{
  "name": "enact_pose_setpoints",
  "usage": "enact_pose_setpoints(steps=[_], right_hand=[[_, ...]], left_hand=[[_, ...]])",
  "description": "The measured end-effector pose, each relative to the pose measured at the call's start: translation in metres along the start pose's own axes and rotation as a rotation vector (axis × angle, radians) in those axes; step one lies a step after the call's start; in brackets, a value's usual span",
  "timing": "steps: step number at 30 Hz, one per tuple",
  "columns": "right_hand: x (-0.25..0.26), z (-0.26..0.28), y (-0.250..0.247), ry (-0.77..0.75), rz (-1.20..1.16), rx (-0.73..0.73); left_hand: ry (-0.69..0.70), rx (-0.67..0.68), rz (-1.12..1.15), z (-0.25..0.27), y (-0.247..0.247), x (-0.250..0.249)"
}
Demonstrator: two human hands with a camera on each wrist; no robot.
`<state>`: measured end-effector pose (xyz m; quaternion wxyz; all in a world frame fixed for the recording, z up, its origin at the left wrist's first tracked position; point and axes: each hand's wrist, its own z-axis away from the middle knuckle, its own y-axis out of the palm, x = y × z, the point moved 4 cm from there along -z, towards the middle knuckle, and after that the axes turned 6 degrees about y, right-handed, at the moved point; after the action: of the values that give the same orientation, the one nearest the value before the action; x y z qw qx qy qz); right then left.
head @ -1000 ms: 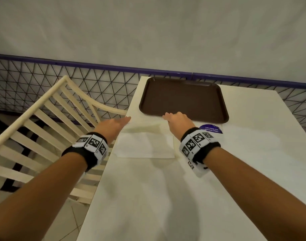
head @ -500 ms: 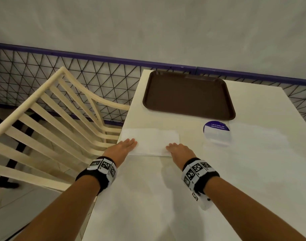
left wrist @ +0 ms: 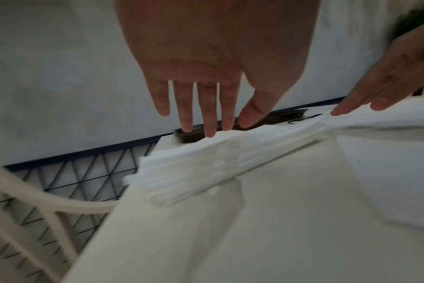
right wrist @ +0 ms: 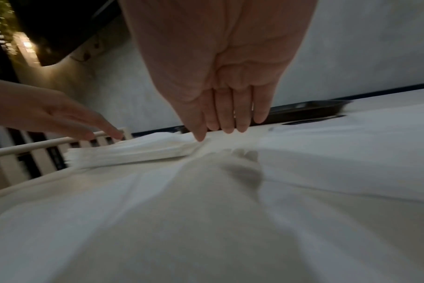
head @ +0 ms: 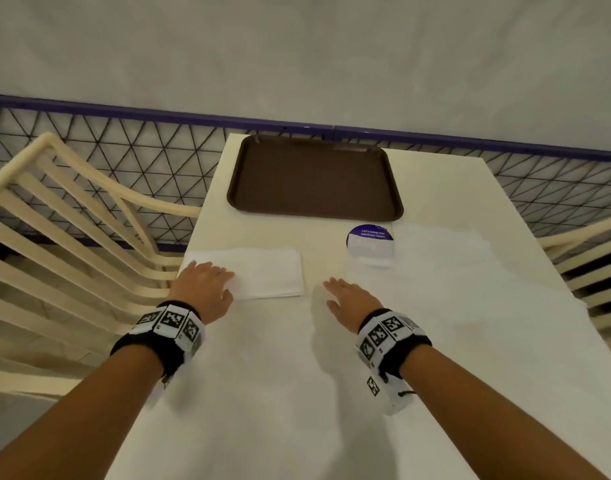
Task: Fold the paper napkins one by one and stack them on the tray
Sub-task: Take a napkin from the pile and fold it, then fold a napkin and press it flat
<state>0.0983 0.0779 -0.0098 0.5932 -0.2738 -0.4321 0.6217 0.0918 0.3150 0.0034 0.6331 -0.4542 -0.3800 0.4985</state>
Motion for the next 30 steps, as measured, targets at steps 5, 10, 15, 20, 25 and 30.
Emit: enact_pose_setpoints(steps=[5, 10, 15, 20, 25, 30], right_hand=[[-0.104, 0.035, 0.015, 0.213, -0.018, -0.019], [-0.149, 0.059, 0.025, 0.241, -0.041, 0.001], [-0.147, 0.051, 0.019, 0.149, 0.175, -0.211], [-0.145, 0.052, 0.01, 0.087, 0.133, -0.258], [-0.152, 0.069, -0.007, -0.029, -0.217, -0.413], [-0.16, 0.082, -0.023, -0.016, -0.332, -0.398]], left_hand=[[0.201, -0.152, 0.093, -0.016, -0.023, -0.072], [0.379, -0.123, 0.111, -0.036, -0.02, -0.141], [0.446, -0.063, 0.075, -0.046, -0.013, -0.184], [0.433, 0.024, 0.082, -0.049, 0.002, -0.211], [0.415, -0.086, 0.028, -0.055, -0.006, -0.228], [0.534, -0.346, 0.057, -0.054, -0.023, -0.226]])
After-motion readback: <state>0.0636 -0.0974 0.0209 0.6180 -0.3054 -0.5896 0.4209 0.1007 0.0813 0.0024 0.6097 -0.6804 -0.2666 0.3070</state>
